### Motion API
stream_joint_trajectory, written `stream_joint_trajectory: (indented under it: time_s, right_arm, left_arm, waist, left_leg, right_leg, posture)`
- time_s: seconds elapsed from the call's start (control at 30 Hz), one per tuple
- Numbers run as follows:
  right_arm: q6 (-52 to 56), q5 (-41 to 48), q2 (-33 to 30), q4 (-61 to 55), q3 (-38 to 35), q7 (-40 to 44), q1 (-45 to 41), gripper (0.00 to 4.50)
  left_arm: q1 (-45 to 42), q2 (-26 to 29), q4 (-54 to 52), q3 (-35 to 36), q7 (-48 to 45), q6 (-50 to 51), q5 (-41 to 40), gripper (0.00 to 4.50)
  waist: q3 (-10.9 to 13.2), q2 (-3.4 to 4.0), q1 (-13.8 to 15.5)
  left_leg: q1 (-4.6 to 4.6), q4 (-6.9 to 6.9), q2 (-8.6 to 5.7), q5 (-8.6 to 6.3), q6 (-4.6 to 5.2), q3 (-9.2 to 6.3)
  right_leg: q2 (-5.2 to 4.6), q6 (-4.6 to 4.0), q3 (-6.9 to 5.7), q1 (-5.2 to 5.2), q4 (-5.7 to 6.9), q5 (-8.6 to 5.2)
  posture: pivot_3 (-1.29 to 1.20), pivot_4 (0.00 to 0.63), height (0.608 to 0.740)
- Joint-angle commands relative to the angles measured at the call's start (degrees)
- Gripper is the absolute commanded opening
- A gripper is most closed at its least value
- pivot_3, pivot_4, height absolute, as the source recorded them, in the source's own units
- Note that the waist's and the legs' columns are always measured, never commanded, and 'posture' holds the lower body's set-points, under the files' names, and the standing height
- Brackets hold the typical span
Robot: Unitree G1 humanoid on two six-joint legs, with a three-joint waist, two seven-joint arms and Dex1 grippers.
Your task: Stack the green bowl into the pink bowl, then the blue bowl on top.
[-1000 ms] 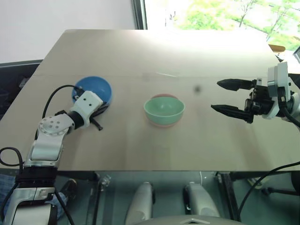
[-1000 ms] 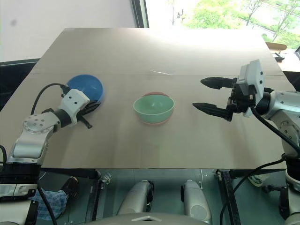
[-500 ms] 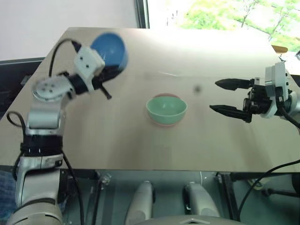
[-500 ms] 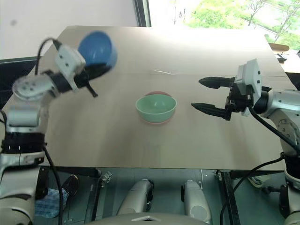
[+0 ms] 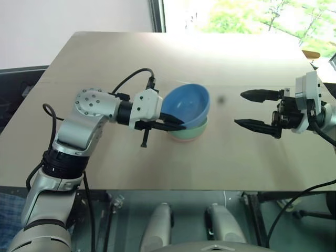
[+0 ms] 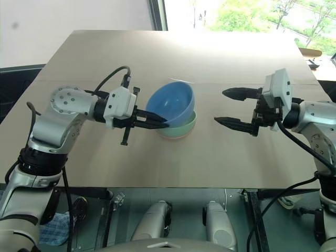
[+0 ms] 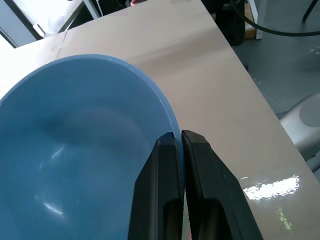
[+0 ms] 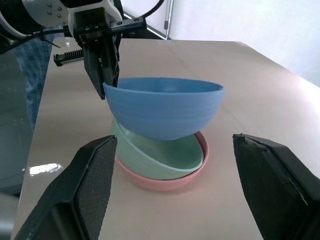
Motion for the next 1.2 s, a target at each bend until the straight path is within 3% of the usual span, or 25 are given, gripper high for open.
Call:
stream_joint_trajectory:
  time_s: [0.03, 0.2, 0.37, 0.57, 0.63, 0.77, 1.03, 1.2]
  right_arm:
    - [-1.3, 0.6, -1.0, -1.2, -2.0, -0.1, 0.2, 3.91]
    - [-1.7, 0.4, -1.0, -1.0, -1.8, -0.1, 0.5, 3.91]
    - [-2.1, 0.3, -1.2, -0.2, -1.6, 0.3, 0.2, 3.91]
    - [-2.1, 0.3, -1.9, 0.9, -2.7, 0.6, 2.1, 3.91]
    - [-2.1, 0.5, -2.3, 2.1, -4.0, 0.6, 3.7, 3.91]
    - [-3.1, 0.0, -2.7, 6.2, -6.8, 0.2, 6.9, 3.91]
    - [-8.5, -1.1, -4.2, 16.2, -9.8, 6.6, 12.5, 3.91]
    - [-15.3, -3.7, -4.6, 23.6, -9.9, 10.5, 13.6, 3.91]
  left_arm:
    - [-2.2, -1.2, 0.2, 1.7, 1.3, -1.3, -0.2, 0.07]
    - [-2.6, -2.5, 0.5, 2.8, 2.3, -2.4, -0.7, 1.51]
    - [-1.4, -2.9, -0.2, 6.0, 4.8, -0.5, -3.3, 3.44]
    - [6.9, -2.6, -3.3, 15.7, 11.1, 9.9, -13.2, 3.44]
    - [12.4, -0.9, -5.4, 18.6, 13.9, 15.7, -15.5, 3.44]
    - [23.8, -1.7, -8.4, 28.3, 16.7, 17.7, -22.0, 3.44]
    - [39.3, -1.5, -10.3, 38.5, 20.0, 17.1, -23.0, 3.44]
    - [44.3, -1.1, -8.1, 37.2, 21.3, 8.2, -13.6, 3.44]
  waist:
    - [0.0, 0.00, 0.0]
    - [0.0, 0.00, -0.2]
    - [0.0, 0.00, -0.2]
    - [0.0, 0.00, -0.3]
    - [0.0, 0.00, -0.3]
    - [0.0, -0.01, -0.2]
    - [0.0, -0.01, 0.1]
    - [0.0, 0.00, 0.2]
  left_leg:
    - [0.00, 0.00, 0.00, 0.00, 0.00, 0.00]
    - [0.00, -0.01, 0.00, 0.00, 0.00, 0.00]
    - [0.02, 0.00, 0.00, 0.00, 0.00, 0.00]
    - [0.03, 0.00, 0.01, 0.00, 0.00, 0.01]
    - [0.02, 0.01, 0.01, 0.00, 0.00, 0.00]
    - [0.04, -0.01, 0.00, 0.00, 0.00, 0.02]
    - [0.18, 0.01, -0.01, 0.00, 0.00, 0.05]
    - [0.28, -0.03, 0.00, -0.01, 0.01, 0.09]
  right_leg:
    - [0.00, 0.00, 0.00, 0.00, 0.01, 0.00]
    - [0.00, 0.00, 0.01, -0.01, 0.00, 0.00]
    - [0.00, 0.00, 0.02, -0.01, 0.06, 0.00]
    - [-0.01, 0.00, 0.04, -0.02, 0.10, 0.00]
    - [-0.02, 0.00, 0.04, -0.02, 0.12, 0.00]
    - [-0.05, 0.00, 0.06, -0.02, 0.11, 0.00]
    - [-0.08, -0.01, 0.08, 0.09, 0.17, -0.01]
    - [-0.07, -0.02, 0.12, 0.13, 0.18, -0.01]
  posture:
    - [0.00, 0.150, 0.740]
    - [0.00, 0.150, 0.740]
    - [0.00, 0.150, 0.740]
    - [0.00, 0.150, 0.740]
    - [0.00, 0.150, 0.740]
    - [0.00, 0.150, 0.740]
    - [0.00, 0.150, 0.740]
    - [0.00, 0.150, 0.740]
